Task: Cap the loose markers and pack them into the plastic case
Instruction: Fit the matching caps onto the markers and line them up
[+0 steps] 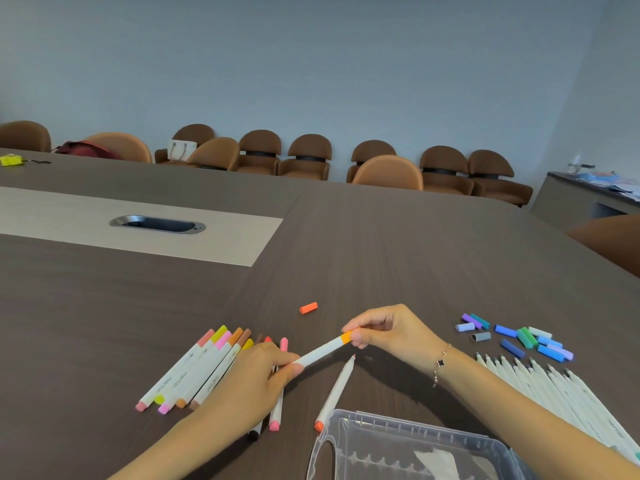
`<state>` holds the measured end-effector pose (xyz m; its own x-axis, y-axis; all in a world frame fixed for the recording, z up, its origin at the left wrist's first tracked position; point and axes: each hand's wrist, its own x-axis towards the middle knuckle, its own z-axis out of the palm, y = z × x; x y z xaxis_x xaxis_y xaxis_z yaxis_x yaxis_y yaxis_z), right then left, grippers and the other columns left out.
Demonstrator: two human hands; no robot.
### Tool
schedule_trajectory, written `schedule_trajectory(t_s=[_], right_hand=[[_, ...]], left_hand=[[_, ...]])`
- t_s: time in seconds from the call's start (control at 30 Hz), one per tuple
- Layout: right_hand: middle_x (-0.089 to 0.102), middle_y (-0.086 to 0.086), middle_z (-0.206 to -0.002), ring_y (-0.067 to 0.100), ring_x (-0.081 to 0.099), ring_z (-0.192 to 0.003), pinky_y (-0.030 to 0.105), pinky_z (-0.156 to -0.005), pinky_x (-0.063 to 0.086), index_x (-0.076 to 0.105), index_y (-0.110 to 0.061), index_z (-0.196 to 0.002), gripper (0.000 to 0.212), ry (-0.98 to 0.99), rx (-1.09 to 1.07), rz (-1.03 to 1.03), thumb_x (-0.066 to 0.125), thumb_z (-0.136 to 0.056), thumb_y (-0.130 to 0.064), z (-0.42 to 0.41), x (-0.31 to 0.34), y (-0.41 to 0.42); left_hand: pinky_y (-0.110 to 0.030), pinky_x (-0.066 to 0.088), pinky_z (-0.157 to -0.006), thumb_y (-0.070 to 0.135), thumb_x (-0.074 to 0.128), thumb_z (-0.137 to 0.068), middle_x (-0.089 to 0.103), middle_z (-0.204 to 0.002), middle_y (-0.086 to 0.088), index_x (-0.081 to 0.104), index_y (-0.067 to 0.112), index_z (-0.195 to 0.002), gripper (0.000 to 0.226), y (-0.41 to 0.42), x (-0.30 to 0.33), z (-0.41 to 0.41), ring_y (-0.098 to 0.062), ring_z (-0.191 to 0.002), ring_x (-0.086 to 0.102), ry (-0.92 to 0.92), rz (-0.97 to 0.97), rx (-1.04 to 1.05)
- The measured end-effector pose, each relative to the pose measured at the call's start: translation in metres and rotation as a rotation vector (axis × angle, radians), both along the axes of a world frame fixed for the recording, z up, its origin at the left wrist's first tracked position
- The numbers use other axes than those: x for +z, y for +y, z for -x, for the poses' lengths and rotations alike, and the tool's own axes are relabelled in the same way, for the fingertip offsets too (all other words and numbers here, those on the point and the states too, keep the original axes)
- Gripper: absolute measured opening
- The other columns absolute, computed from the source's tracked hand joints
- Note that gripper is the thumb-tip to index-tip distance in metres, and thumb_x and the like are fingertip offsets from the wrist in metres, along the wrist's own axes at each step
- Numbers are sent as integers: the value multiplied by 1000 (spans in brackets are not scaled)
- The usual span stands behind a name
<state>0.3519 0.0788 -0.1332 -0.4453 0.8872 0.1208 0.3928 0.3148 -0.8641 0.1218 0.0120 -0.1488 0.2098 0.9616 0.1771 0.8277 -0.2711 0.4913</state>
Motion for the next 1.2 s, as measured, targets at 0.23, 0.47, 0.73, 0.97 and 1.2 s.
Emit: schedule_trajectory(t_s=[0.23, 0.47, 0.73, 0.97, 1.2], right_hand=[[70, -1, -91, 9, 62, -84, 21, -80, 52, 72, -11, -96, 13, -125, 166, 138, 61, -90, -10, 10, 11, 31], [60, -4, -123, 8, 51, -117, 24, -105, 38, 69, -18, -110, 22, -398, 121, -60, 57, -92, -13, 30, 8, 60], [56, -2, -132, 17, 46, -123, 32, -106, 37, 58, -20, -126, 32, -803, 140, -358, 52, -95, -18, 73, -16, 98], [65, -1, -107, 16, 59, -100, 27, -90, 47, 66, -18, -102, 14, -719, 48, -334, 56, -93, -20, 49, -12, 93], [66, -8, -85, 3, 62, -76, 6, -75, 42, 72, -19, -97, 12, -344, -187, -192, 63, -89, -18, -45, 29, 43]], left_hand=[[-7, 29, -58, 57, 47, -89, 44, -98, 17, 56, 37, -109, 30, -10, 6, -15, -1, -81, 47, 155, -60, 83], [-22, 41, -88, 48, 57, -87, 54, -76, 9, 63, 21, -85, 28, -7, 12, -42, -5, -73, 51, 71, 26, -52], [-24, 52, -82, 38, 58, -88, 59, -79, 1, 69, 15, -95, 27, 7, -1, -52, -14, -83, 65, 206, 234, 3], [-22, 50, -69, 33, 58, -86, 66, -78, -9, 67, 7, -93, 28, 15, 6, -39, -18, -72, 65, 66, 300, 25], [-24, 43, -58, 28, 55, -90, 60, -77, -13, 65, -2, -90, 32, 16, 17, -26, -17, -62, 51, -52, 243, -35]])
